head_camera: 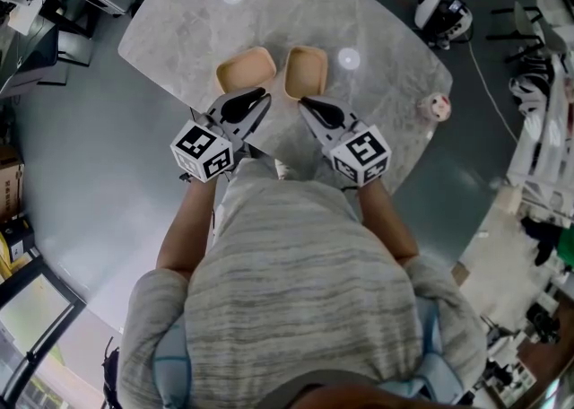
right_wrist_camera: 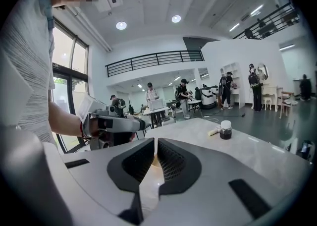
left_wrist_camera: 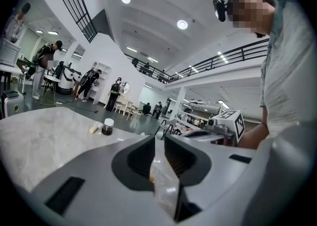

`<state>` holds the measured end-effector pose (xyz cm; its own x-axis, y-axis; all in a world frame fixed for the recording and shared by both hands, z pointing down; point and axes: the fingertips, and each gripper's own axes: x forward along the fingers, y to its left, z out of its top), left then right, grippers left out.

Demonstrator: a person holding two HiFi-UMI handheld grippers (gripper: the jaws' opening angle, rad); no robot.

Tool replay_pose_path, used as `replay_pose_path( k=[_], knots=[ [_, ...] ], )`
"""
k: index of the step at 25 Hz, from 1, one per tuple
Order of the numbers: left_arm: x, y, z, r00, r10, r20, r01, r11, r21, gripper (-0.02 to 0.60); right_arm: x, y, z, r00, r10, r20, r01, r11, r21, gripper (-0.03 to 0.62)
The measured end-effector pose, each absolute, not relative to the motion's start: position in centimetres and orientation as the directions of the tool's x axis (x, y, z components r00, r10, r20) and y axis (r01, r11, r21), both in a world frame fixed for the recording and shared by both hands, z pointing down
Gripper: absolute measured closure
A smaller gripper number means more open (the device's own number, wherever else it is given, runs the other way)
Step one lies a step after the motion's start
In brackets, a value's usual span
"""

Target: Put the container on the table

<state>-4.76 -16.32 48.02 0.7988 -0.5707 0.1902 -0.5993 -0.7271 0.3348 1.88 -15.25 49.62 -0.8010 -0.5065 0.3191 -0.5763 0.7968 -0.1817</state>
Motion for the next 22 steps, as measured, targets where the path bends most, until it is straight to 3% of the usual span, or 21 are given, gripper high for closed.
replay_pose_path(
  k=[22],
  knots=[
    [-3.89,-15.59,48.17,0.8,-0.561,0.214,-0.599,-0.726,0.338,0.523,2.32,-15.06,48.91,-0.781,-0.54,0.314,-0.598,0.791,-0.129,0.592]
  ],
)
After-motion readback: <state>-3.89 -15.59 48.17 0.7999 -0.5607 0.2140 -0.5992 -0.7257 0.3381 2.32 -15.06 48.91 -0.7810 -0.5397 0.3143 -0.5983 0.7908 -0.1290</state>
